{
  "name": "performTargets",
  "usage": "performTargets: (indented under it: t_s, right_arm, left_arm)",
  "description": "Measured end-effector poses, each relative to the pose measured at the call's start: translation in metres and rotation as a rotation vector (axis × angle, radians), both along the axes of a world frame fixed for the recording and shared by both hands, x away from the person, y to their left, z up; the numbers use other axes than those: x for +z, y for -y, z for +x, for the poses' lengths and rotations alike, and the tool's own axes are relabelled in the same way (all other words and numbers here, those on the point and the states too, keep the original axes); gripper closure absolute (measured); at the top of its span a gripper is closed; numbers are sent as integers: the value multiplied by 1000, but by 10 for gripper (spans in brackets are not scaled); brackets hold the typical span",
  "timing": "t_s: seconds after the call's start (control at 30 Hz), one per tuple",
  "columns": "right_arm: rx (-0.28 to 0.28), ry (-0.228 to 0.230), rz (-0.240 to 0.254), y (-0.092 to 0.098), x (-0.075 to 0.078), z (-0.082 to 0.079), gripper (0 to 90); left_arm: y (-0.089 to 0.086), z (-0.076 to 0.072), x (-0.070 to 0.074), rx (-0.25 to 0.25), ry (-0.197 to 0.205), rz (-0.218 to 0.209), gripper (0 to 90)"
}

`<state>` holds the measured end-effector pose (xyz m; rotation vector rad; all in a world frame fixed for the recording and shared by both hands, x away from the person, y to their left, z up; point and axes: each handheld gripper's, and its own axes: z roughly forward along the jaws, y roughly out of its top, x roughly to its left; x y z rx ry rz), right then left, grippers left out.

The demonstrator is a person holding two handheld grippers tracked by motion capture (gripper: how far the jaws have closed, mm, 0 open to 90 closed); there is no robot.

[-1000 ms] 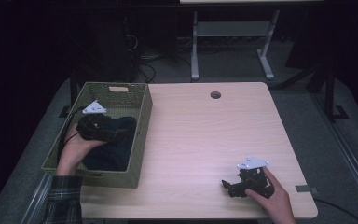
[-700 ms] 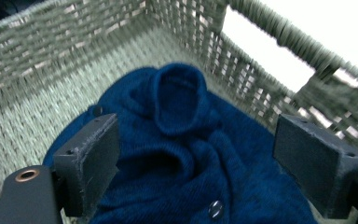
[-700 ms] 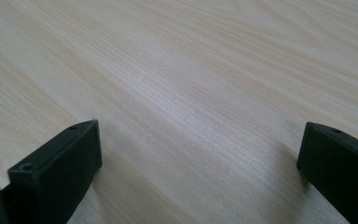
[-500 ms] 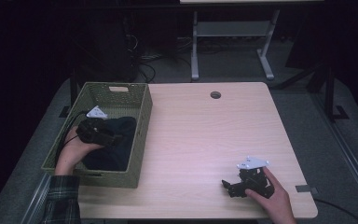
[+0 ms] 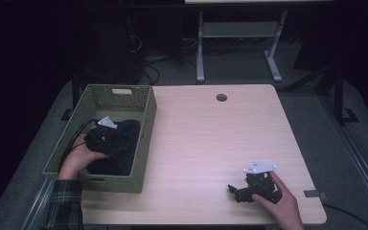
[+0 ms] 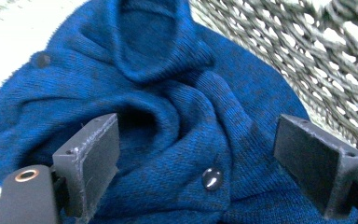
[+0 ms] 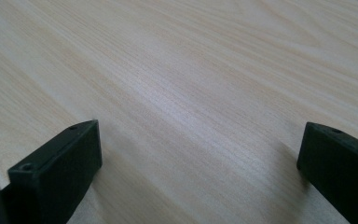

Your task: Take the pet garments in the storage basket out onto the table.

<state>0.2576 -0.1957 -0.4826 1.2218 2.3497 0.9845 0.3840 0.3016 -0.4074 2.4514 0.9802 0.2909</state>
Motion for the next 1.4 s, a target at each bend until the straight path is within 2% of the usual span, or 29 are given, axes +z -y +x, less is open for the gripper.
performTargets:
  t_s: [0.03, 0.07, 0.13, 0.17, 0.43, 0.47, 0.53, 0.57, 0.6, 0.63, 0.73, 0.77, 0.8, 0.87, 0.93, 1.07, 1.13, 1.27, 1.4]
  right_arm:
    - [0, 0, 0, 0, 0, 0, 0]
    - [0, 0, 0, 0, 0, 0, 0]
    - [0, 0, 0, 0, 0, 0, 0]
    - [0, 0, 0, 0, 0, 0, 0]
    - [0, 0, 0, 0, 0, 0, 0]
    - [0, 0, 0, 0, 0, 0, 0]
    - [0, 0, 0, 0, 0, 0, 0]
    - [0, 0, 0, 0, 0, 0, 0]
    - [0, 0, 0, 0, 0, 0, 0]
    - [0, 0, 0, 0, 0, 0, 0]
    - [0, 0, 0, 0, 0, 0, 0]
    - [0, 0, 0, 0, 0, 0, 0]
    - [0, 0, 0, 0, 0, 0, 0]
    - [0, 0, 0, 0, 0, 0, 0]
    - [0, 0, 0, 0, 0, 0, 0]
    - [0, 0, 0, 0, 0, 0, 0]
    - [0, 0, 0, 0, 0, 0, 0]
    - [0, 0, 0, 0, 0, 0, 0]
    - [0, 0, 0, 0, 0, 0, 0]
  left_arm:
    - [2, 1, -4, -11, -23, 4, 144]
    - [2, 1, -4, -11, -23, 4, 144]
    - [5, 2, -8, -20, -38, 36, 142]
    - [5, 1, -9, -18, -45, 40, 142]
    - [10, 2, -18, -32, -70, 101, 144]
    - [11, 2, -19, -41, -74, 121, 174]
    - [11, 1, -19, -43, -79, 124, 268]
    - [11, 1, -18, -44, -85, 122, 268]
    - [11, 0, -16, -31, -76, 131, 415]
    - [11, 0, -16, -31, -76, 131, 516]
    - [10, 1, -13, -7, -99, 113, 622]
    - [9, 1, -12, -3, -101, 109, 622]
    - [8, 2, -9, 13, -107, 92, 659]
    - [6, 3, -7, 17, -111, 89, 679]
    - [4, 4, -2, 43, -105, 58, 686]
    - [2, 3, 4, 55, -91, 31, 688]
    - [-1, 2, 10, 73, -79, -11, 688]
    - [-7, 1, 16, 87, -67, -38, 689]
    - [-13, -1, 24, 109, -55, -95, 691]
